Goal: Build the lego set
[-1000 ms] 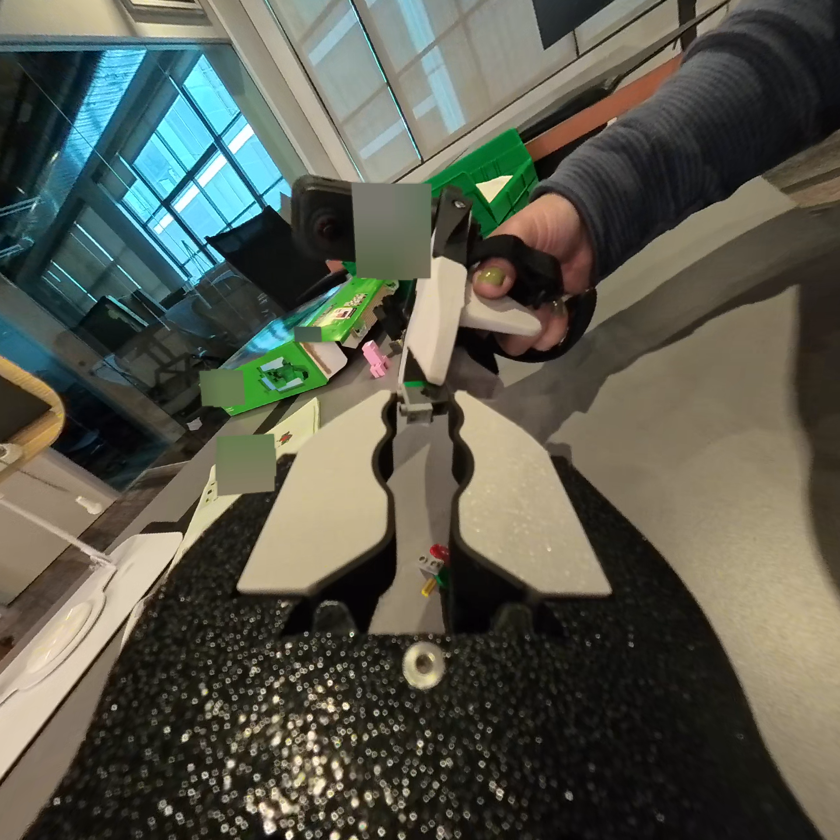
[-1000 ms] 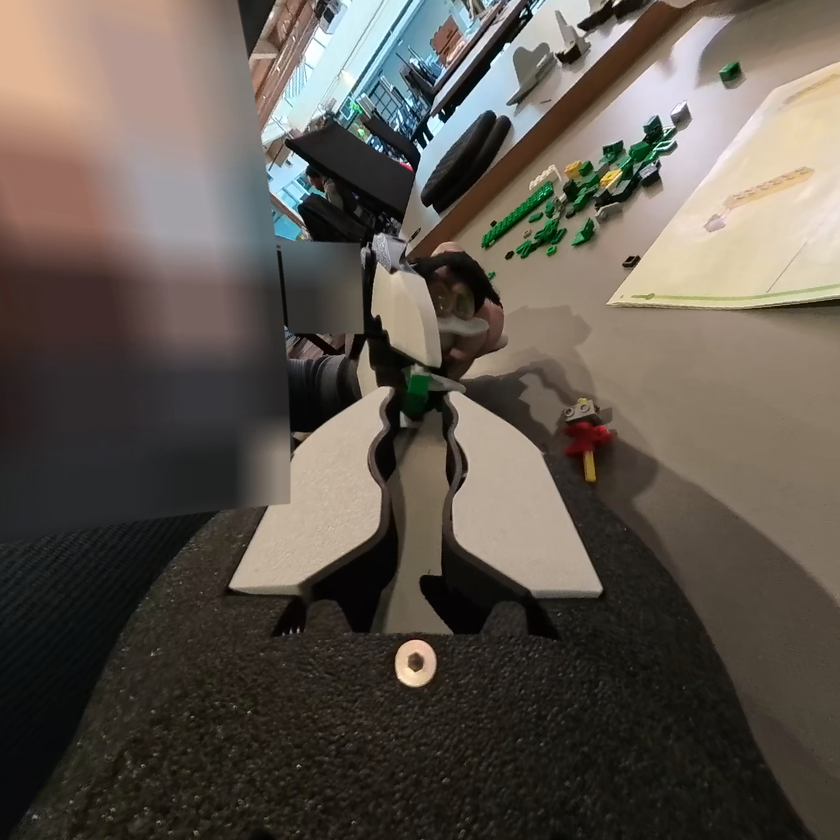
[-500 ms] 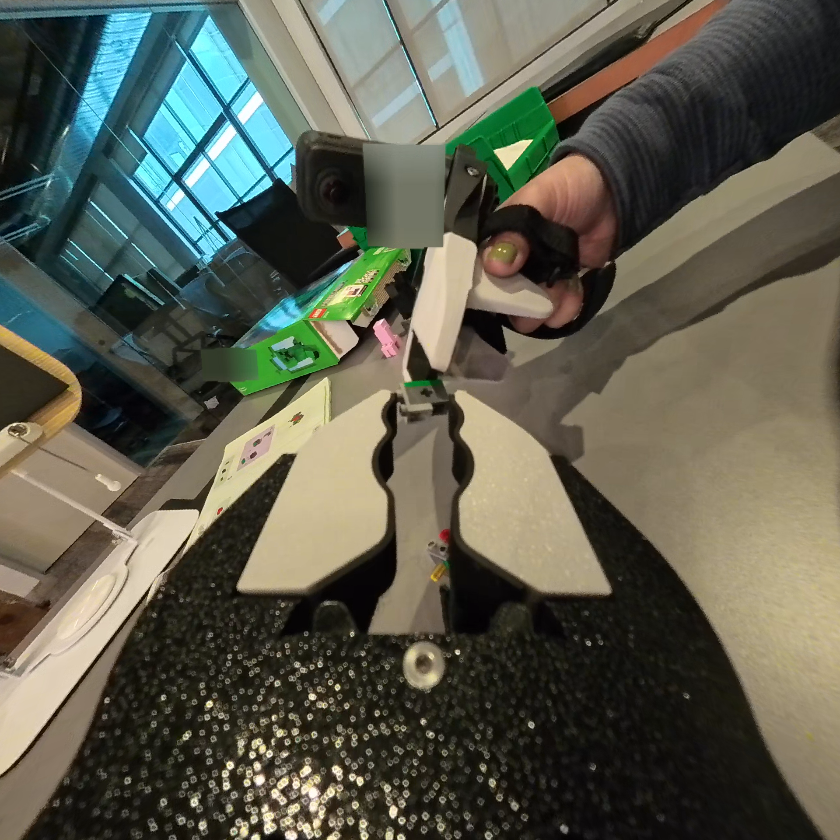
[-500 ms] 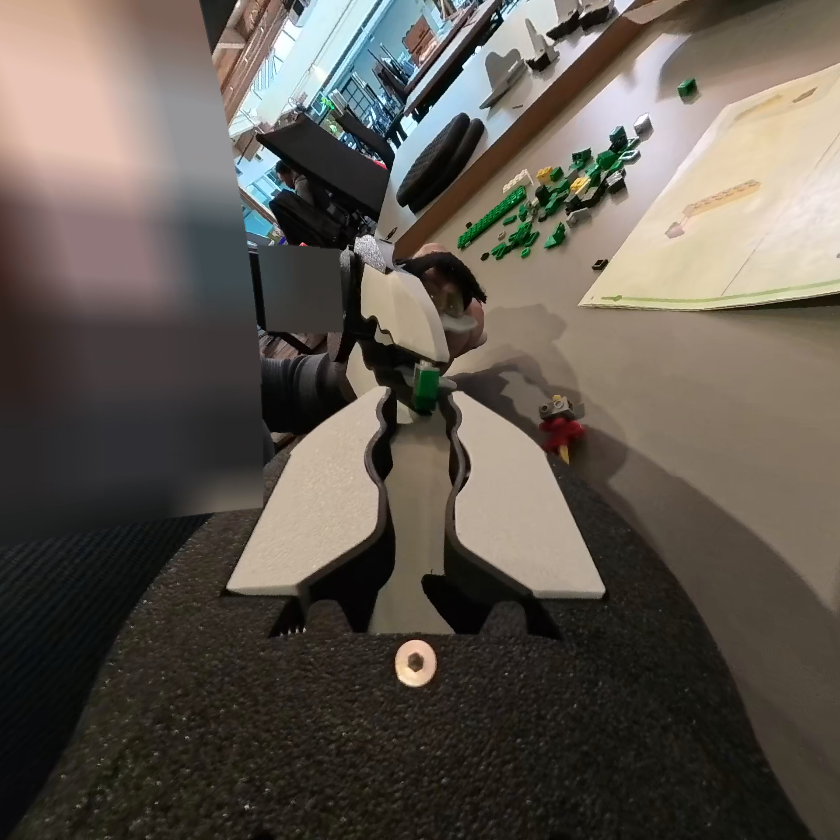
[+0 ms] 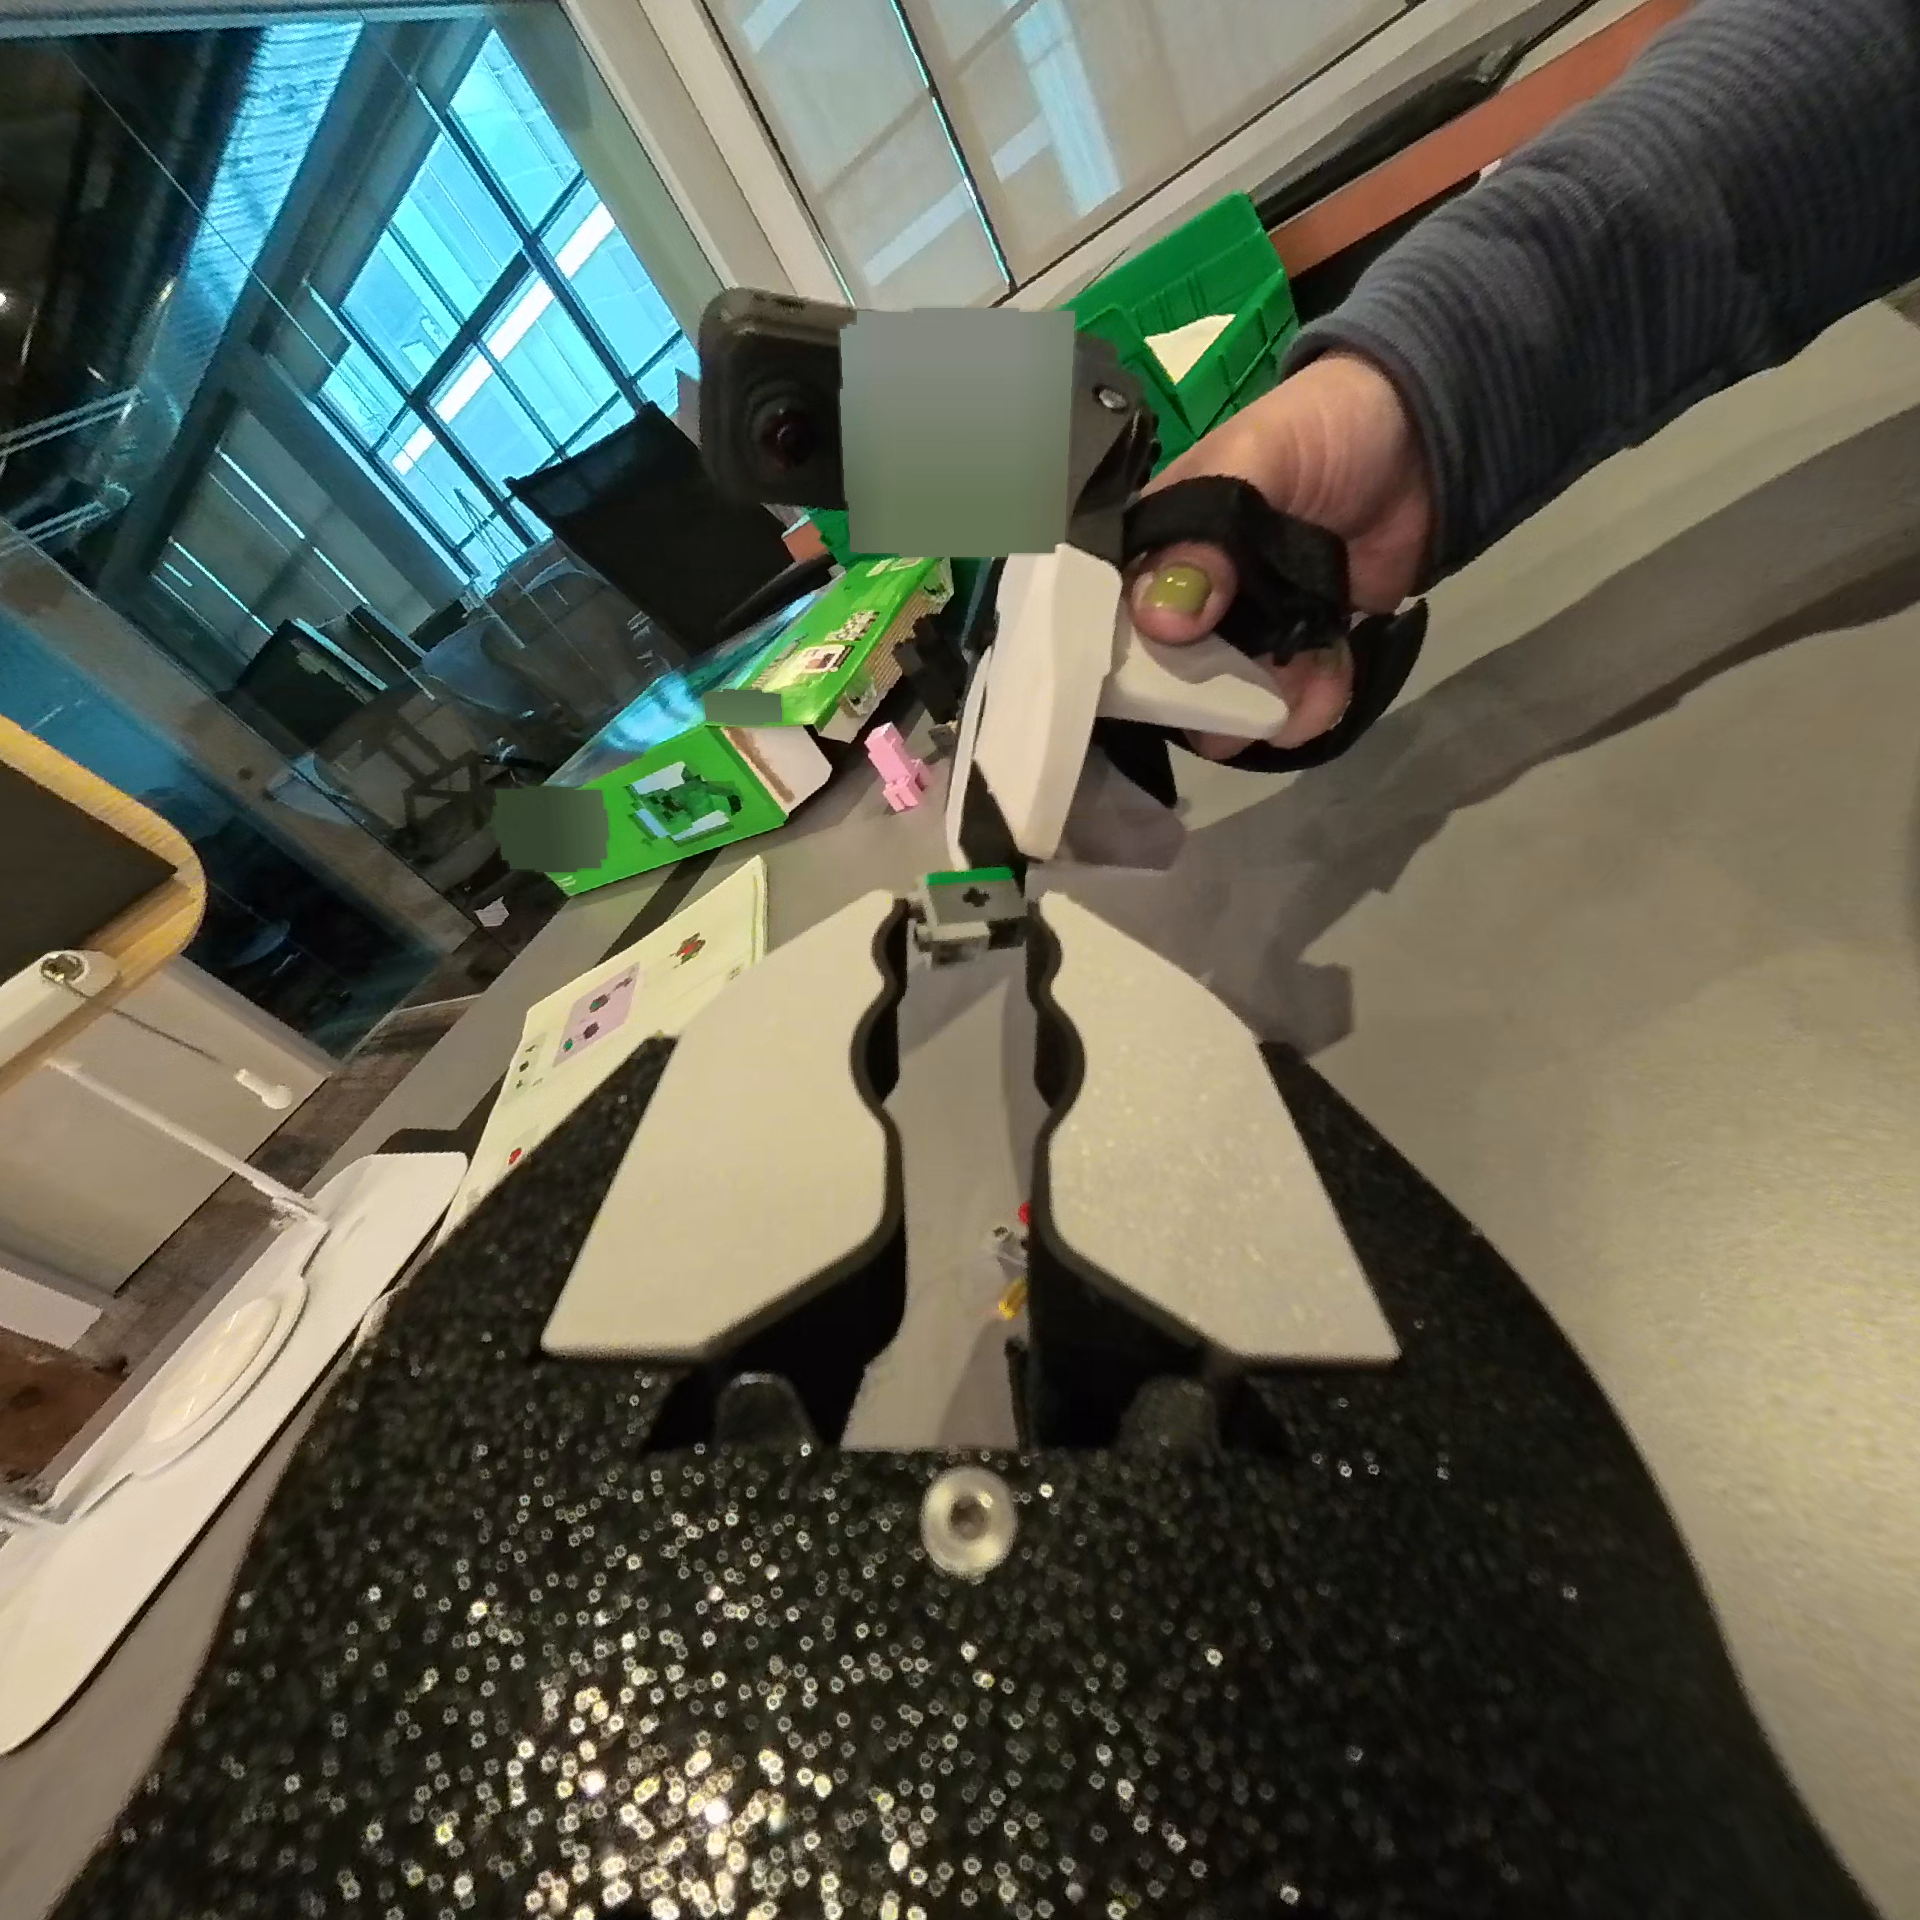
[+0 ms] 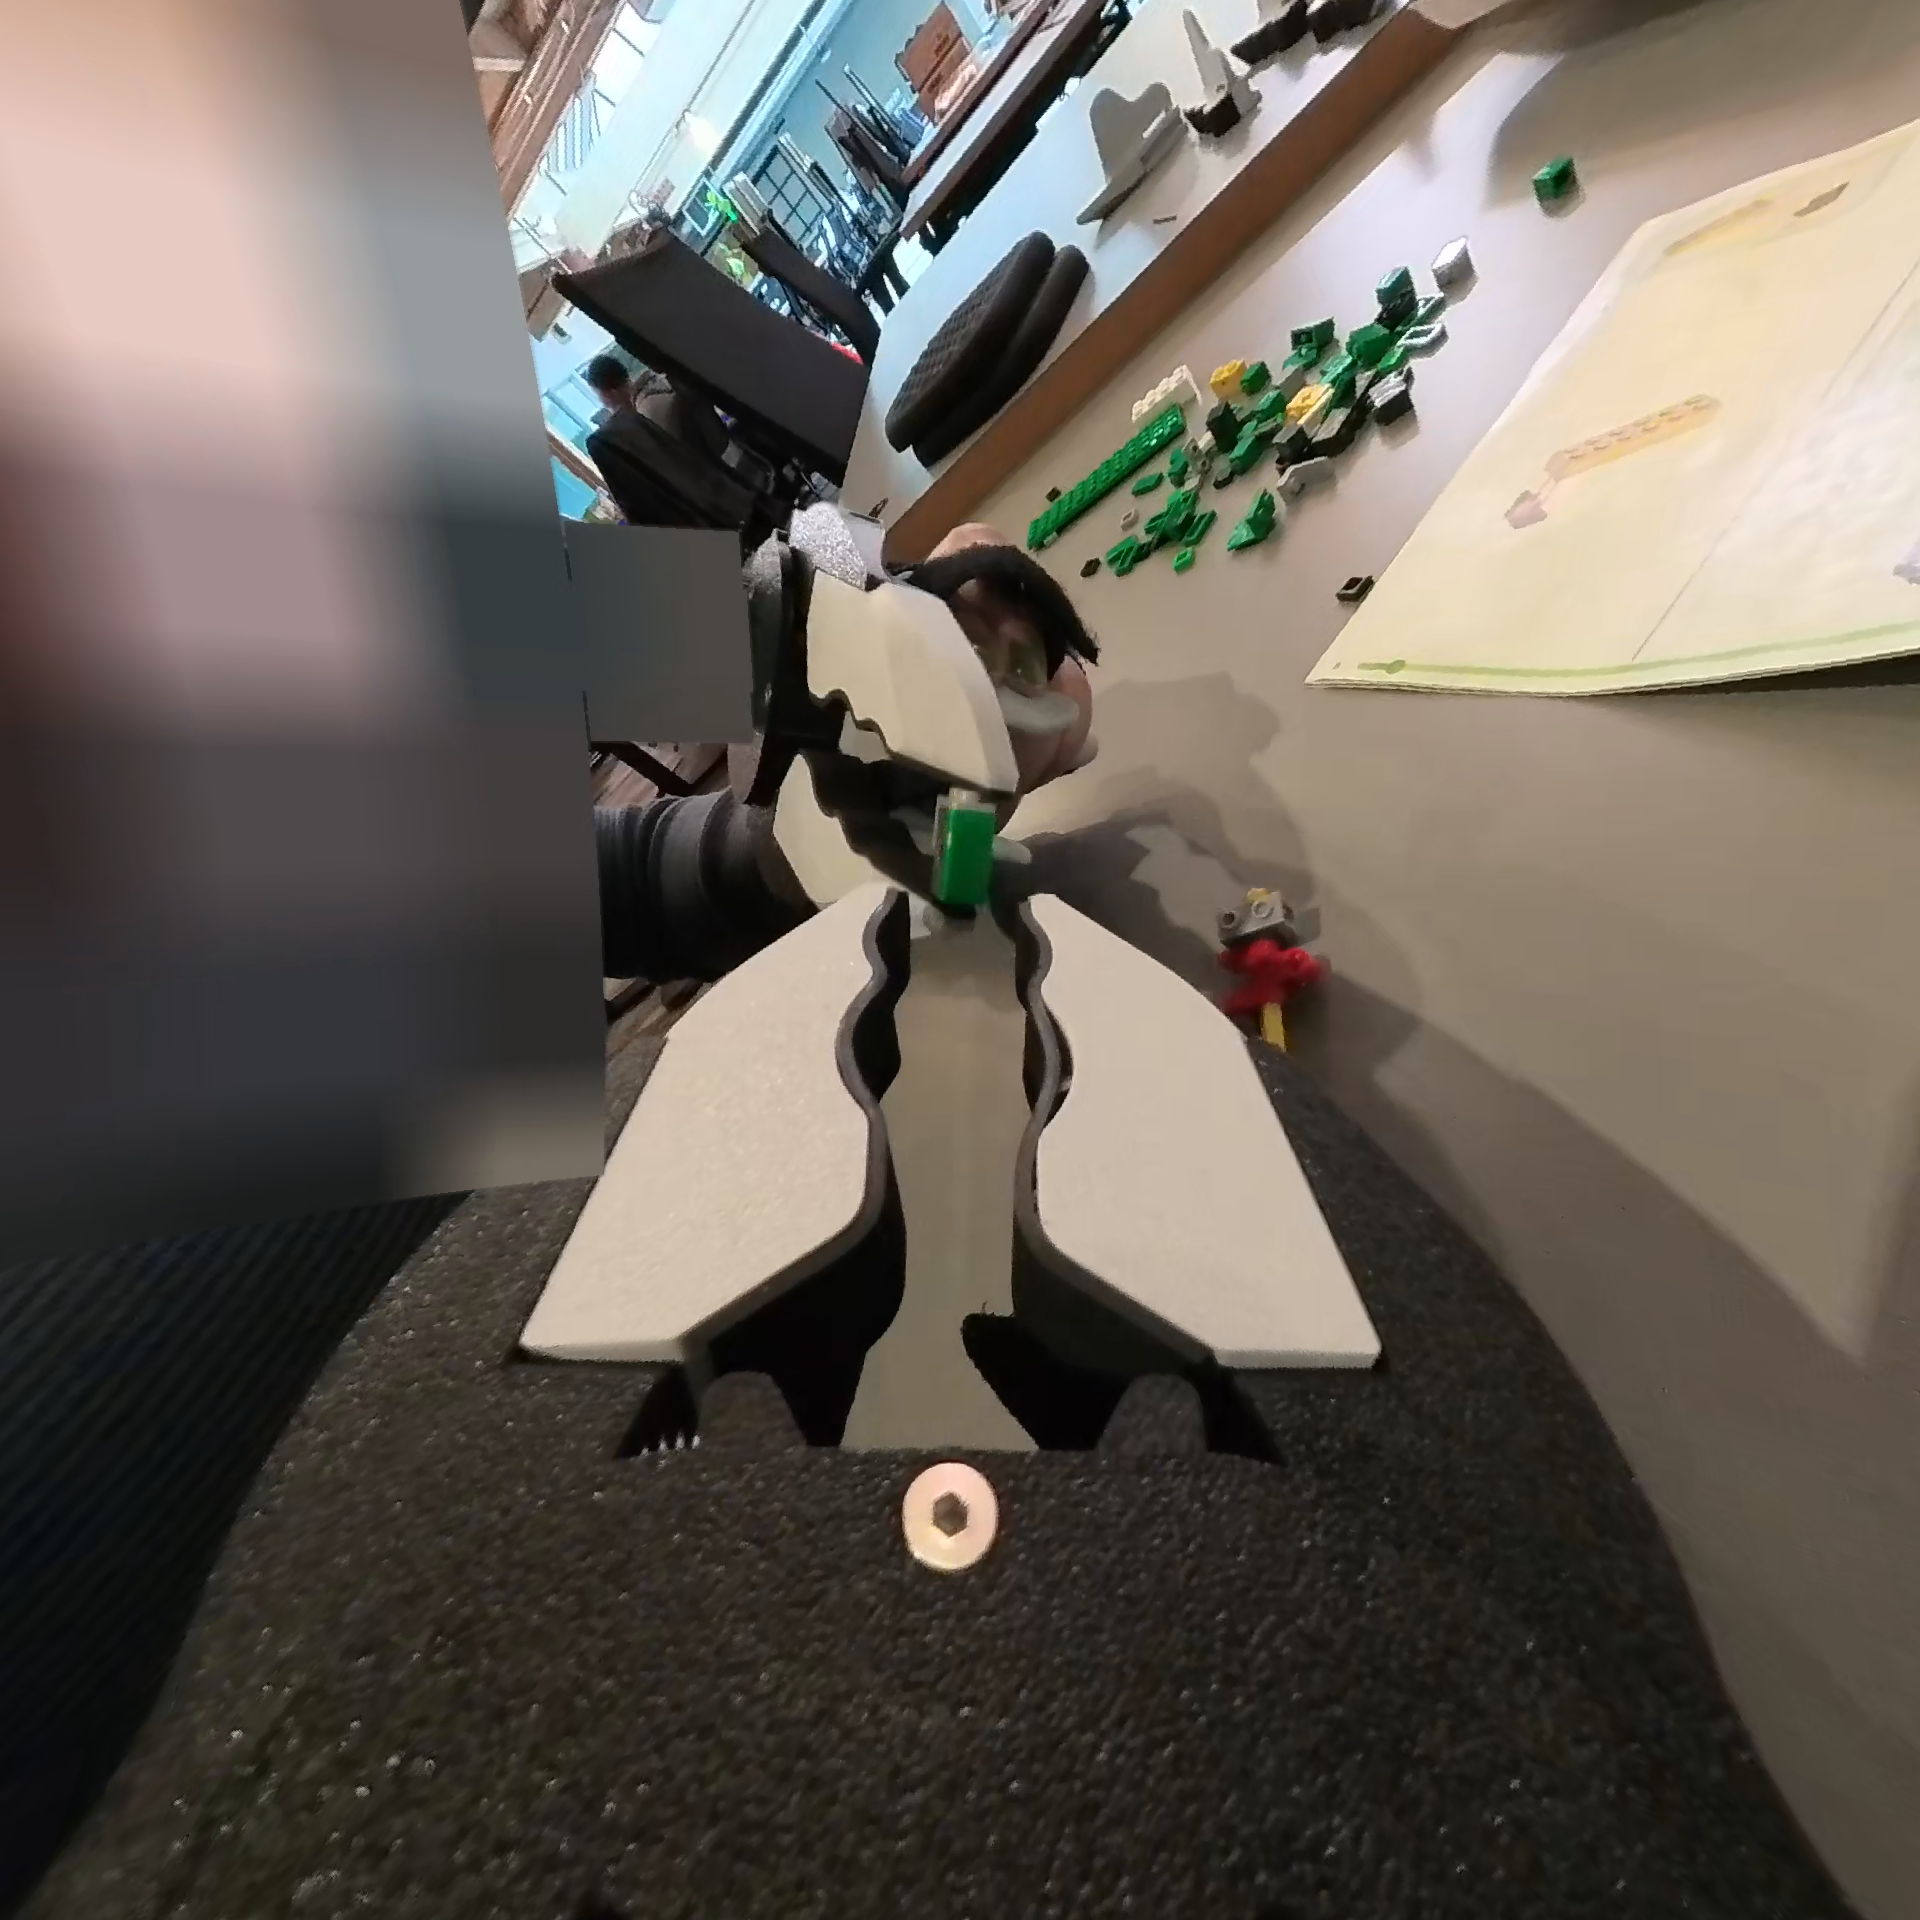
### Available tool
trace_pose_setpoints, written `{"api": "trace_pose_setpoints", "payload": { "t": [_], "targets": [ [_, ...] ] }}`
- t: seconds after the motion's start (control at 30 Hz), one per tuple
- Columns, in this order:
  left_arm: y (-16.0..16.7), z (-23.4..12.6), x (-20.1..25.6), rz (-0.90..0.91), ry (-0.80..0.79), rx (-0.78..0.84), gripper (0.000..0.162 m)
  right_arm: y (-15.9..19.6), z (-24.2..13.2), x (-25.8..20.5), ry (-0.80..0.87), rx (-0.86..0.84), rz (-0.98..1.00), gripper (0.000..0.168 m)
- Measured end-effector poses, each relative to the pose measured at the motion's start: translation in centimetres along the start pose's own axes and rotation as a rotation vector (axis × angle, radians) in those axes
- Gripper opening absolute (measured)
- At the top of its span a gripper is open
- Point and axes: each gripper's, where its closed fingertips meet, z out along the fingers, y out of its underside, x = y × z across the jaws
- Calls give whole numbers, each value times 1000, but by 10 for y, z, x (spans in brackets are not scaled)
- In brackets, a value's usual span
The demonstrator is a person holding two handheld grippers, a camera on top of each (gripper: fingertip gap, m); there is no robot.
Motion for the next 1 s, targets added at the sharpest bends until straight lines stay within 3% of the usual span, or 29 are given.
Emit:
{"api": "trace_pose_setpoints", "payload": {
  "t": [0.2,0.4,0.63,1.0],
  "targets": [
    [12,-9,-28,-24,-142,-65,21,-1,-6,12,86,14,-31,19],
    [32,-31,-68,-111,-304,-114,21,22,-14,58,429,-192,-283,20],
    [43,-42,-83,-180,-359,-118,21,43,7,66,446,-370,-413,21],
    [45,-36,-76,-161,-318,-140,21,50,19,75,531,-494,-501,13]
  ]
}}
